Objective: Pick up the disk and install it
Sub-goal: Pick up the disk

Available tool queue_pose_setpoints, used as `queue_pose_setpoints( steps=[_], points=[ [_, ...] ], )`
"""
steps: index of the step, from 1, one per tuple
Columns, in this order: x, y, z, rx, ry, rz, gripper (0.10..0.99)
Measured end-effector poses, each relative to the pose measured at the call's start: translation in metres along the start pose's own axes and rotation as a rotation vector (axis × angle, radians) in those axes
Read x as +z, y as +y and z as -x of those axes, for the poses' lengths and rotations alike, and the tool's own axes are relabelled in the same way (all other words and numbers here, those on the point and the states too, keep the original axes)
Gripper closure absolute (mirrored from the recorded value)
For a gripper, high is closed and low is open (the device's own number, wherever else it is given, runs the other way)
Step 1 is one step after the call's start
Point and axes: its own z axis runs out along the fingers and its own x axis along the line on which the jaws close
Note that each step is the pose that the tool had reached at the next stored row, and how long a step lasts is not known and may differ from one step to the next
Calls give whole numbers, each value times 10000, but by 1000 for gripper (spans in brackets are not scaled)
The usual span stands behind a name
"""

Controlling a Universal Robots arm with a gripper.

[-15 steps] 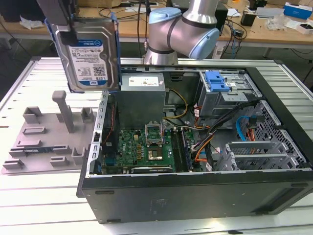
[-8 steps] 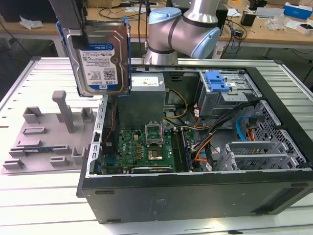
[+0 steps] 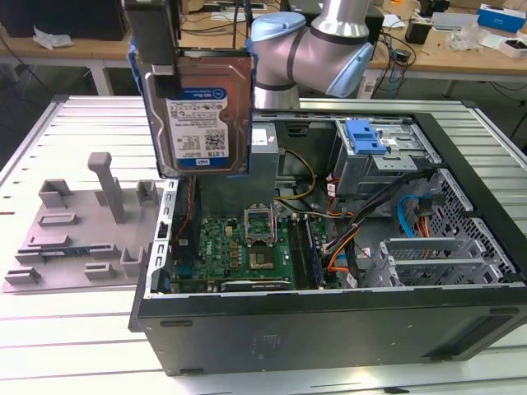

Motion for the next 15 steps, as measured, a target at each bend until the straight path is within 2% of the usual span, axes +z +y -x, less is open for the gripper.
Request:
queue_pose_setpoints(
  steps=[5, 15],
  points=[
    [-3, -134, -126, 1, -1, 0, 718],
    [-4, -346, -287, 0, -1, 0, 718]
  ],
)
